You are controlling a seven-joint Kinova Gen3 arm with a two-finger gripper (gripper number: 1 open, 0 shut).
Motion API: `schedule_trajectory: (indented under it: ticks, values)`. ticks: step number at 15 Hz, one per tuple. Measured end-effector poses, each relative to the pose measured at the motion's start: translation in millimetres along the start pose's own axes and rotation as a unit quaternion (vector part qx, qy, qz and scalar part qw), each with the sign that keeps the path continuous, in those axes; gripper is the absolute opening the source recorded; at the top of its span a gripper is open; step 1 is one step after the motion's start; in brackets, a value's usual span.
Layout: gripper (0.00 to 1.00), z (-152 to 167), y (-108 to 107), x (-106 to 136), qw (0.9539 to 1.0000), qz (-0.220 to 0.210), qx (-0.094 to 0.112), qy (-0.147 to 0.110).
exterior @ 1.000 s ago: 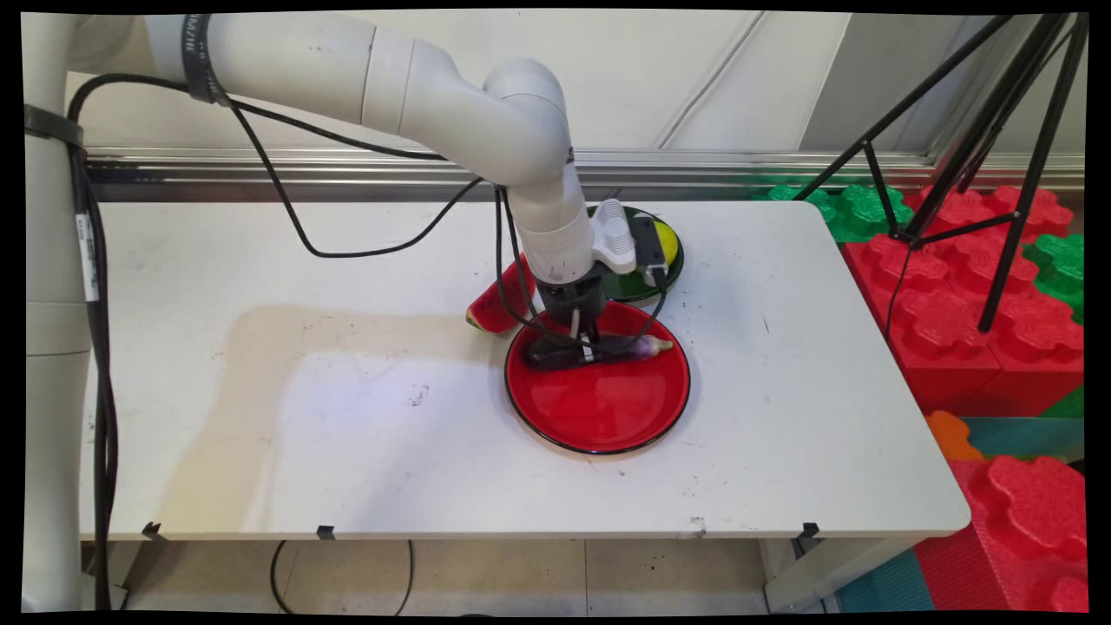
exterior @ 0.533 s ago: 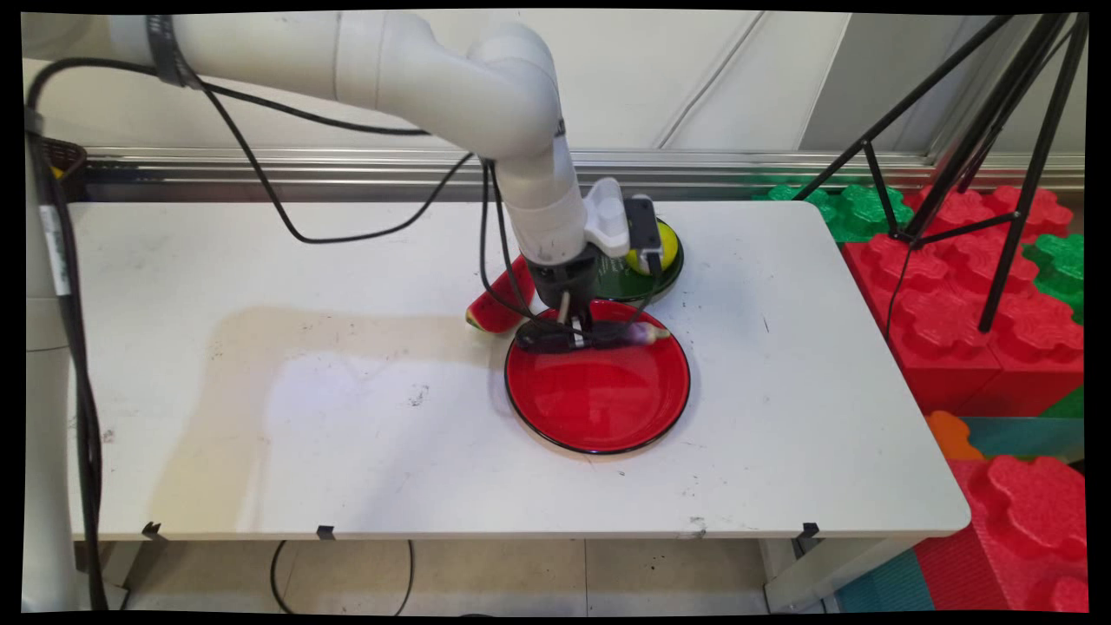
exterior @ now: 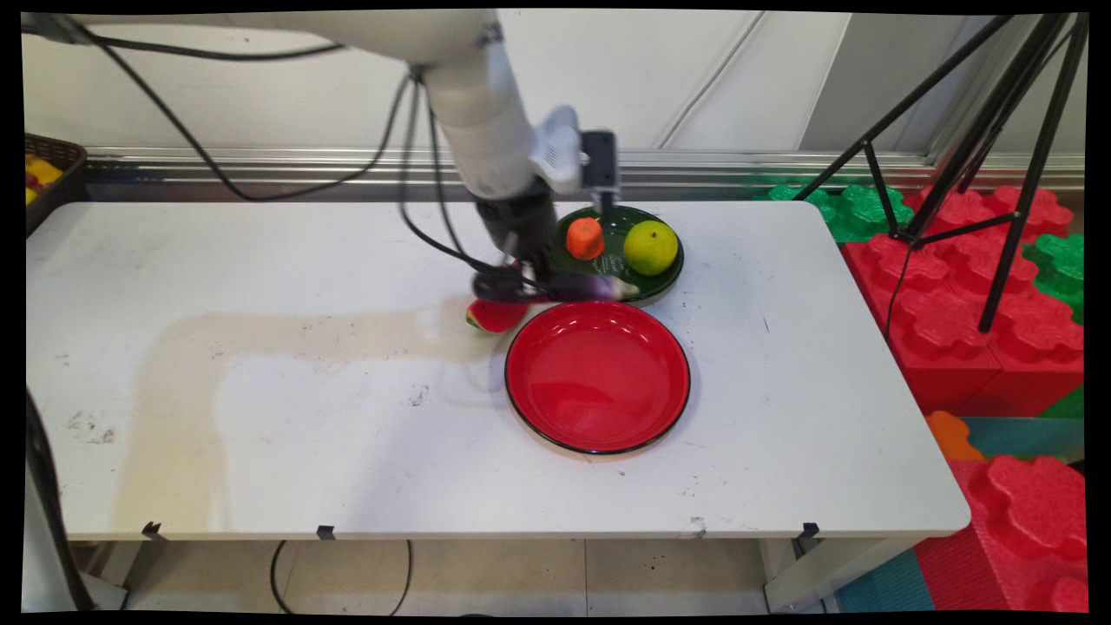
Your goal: Place the picked object on the table
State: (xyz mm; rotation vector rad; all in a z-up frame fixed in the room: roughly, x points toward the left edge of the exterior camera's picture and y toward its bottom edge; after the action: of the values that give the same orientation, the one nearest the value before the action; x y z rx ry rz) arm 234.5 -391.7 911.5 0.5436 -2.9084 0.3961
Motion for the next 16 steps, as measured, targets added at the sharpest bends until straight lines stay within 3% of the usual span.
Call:
schedule_trajectory:
  ticks: [2,7,12,16]
  values:
    - [0.00,-24.5,-11.8,-27.3,0.9997,0.013,0.011,-0.015]
    - [0.00,-45.8,-40.0,-70.9,0.9982,0.020,0.034,-0.045]
    - [0.00,-38.3,-76.1,-105.9,0.9954,0.026,0.046,-0.080]
    - [0.00,-12.2,-107.8,-129.7,0.9928,0.040,0.032,-0.108]
